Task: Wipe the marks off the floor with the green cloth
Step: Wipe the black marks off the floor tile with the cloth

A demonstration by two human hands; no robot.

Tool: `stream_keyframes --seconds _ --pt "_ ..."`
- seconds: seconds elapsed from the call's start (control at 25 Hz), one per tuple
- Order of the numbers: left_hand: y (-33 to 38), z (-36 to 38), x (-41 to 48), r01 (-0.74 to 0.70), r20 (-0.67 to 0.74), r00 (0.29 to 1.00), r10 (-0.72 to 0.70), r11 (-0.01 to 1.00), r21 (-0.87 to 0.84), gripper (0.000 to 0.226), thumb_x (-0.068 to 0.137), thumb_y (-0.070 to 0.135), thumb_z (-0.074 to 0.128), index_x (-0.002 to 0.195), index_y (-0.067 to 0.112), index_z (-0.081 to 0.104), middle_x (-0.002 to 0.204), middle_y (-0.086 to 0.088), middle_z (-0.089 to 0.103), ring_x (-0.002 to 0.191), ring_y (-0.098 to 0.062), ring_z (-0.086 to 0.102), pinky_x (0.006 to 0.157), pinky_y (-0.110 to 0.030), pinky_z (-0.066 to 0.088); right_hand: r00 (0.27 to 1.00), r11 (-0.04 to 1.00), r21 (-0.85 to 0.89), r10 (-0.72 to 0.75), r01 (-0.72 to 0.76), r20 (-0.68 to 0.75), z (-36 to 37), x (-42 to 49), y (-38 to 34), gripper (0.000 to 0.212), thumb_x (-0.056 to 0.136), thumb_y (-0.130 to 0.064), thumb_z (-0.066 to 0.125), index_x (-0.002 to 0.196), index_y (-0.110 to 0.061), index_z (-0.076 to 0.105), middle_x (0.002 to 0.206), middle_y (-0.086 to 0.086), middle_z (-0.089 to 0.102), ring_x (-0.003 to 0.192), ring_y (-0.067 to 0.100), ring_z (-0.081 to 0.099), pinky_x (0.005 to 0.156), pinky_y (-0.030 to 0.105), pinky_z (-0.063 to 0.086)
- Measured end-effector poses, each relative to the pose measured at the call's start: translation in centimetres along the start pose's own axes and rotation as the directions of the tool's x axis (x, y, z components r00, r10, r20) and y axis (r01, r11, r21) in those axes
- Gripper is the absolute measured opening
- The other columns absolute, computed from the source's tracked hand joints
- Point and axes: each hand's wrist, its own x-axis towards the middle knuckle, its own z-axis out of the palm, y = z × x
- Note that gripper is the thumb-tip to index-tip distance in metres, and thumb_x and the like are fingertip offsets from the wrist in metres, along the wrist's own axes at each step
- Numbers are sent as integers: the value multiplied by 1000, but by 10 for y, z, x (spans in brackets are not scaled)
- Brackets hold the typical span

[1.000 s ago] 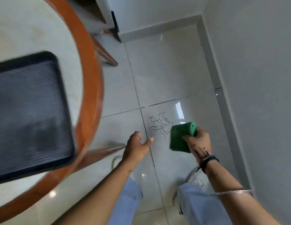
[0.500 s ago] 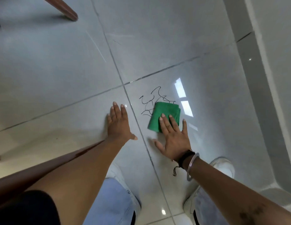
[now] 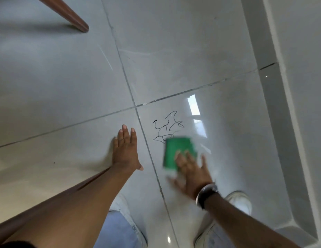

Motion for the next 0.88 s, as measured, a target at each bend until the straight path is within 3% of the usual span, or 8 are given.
stream_keyframes --seconds 0.08,0.16,0.28,0.4,0.52,0.64,0.76,0.88 --pt "-3 6 2 -13 -20 1000 13 1000 -9 151 53 60 84 152 11 -18 160 -20 -26 150 -34 -17 123 -47 0 871 855 201 491 -477 -23 -24 53 26 87 85 -71 25 153 -18 24 164 0 18 151 26 11 112 69 9" --pt "-3 7 2 -15 -29 999 15 1000 -2 155 49 70 80 152 11 -19 160 -19 -26 150 -33 -18 122 -48 -2 756 692 357 650 -627 69 -39 84 21 92 84 -76 15 155 -17 9 165 1 2 151 27 -1 114 69 2" --pt "-4 3 1 -9 -17 1000 9 1000 1 157 46 75 77 151 11 -20 160 -19 -24 150 -33 -17 123 -49 -2 987 971 180 161 -155 -18 -10 44 -21 88 86 -75 18 153 -18 14 164 1 8 149 23 -9 113 58 -13" --pt "-9 1 1 -28 -25 999 30 997 72 155 47 78 74 151 13 -21 161 -19 -24 151 -32 -16 122 -49 -4 922 923 -18 -385 384 -38 -6 8 10 74 86 -66 36 142 -20 45 152 -1 45 145 24 29 115 56 -5" --pt "-11 5 1 -36 -51 998 42 994 102 154 48 79 72 151 13 -22 161 -19 -24 151 -33 -16 121 -50 -7 966 975 150 189 -163 -176 -33 70 41 75 89 -65 25 147 -19 39 158 -1 34 147 26 27 114 57 -10" --pt "-8 6 0 -24 -71 997 34 989 144 152 51 73 76 151 14 -21 161 -18 -22 151 -32 -14 120 -50 -9 788 709 474 614 -523 -48 -57 119 4 84 88 -75 13 152 -21 20 165 -6 10 151 20 -2 112 57 -16" --pt "-9 7 0 -10 -74 997 23 985 175 147 56 63 81 152 14 -19 162 -19 -21 151 -33 -12 121 -50 -6 997 982 175 -59 66 -41 -33 81 -30 86 88 -76 15 151 -19 27 162 0 23 151 24 5 112 55 -23" --pt "-6 12 2 7 -92 996 11 983 186 149 56 62 82 150 13 -23 161 -19 -22 151 -33 -13 121 -50 -6 827 822 -96 -562 561 26 -13 39 9 72 89 -66 35 142 -18 47 150 0 48 144 27 33 117 64 -4"
